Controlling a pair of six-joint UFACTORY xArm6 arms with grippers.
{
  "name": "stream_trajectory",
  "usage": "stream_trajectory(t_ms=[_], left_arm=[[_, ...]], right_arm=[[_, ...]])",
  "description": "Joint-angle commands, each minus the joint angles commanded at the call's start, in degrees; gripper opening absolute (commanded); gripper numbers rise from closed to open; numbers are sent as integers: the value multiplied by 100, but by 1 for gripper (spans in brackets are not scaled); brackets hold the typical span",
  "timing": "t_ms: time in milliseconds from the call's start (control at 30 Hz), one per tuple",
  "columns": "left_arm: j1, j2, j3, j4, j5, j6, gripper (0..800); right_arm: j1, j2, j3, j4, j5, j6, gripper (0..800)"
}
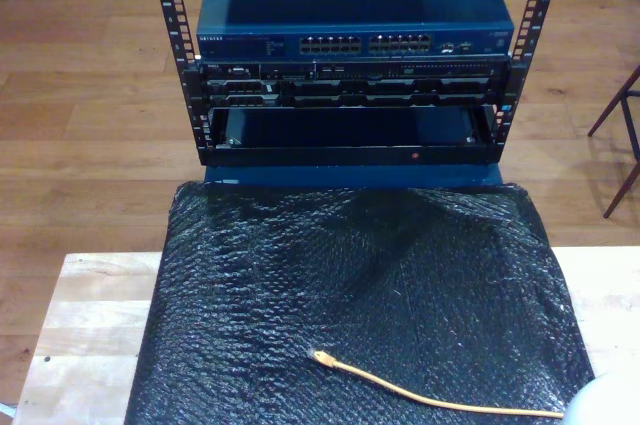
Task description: Grab the cable and plug it in
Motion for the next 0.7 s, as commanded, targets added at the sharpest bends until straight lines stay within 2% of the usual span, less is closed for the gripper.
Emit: stream_trajectory(t_ms=[333, 700], left_arm=[[0, -9, -26, 0, 44, -62, 800], [0, -44, -53, 0, 62, -62, 800]], right_arm=[[9, -18, -97, 9, 105, 9, 800], [-9, -26, -905, 26, 1459, 79, 800]])
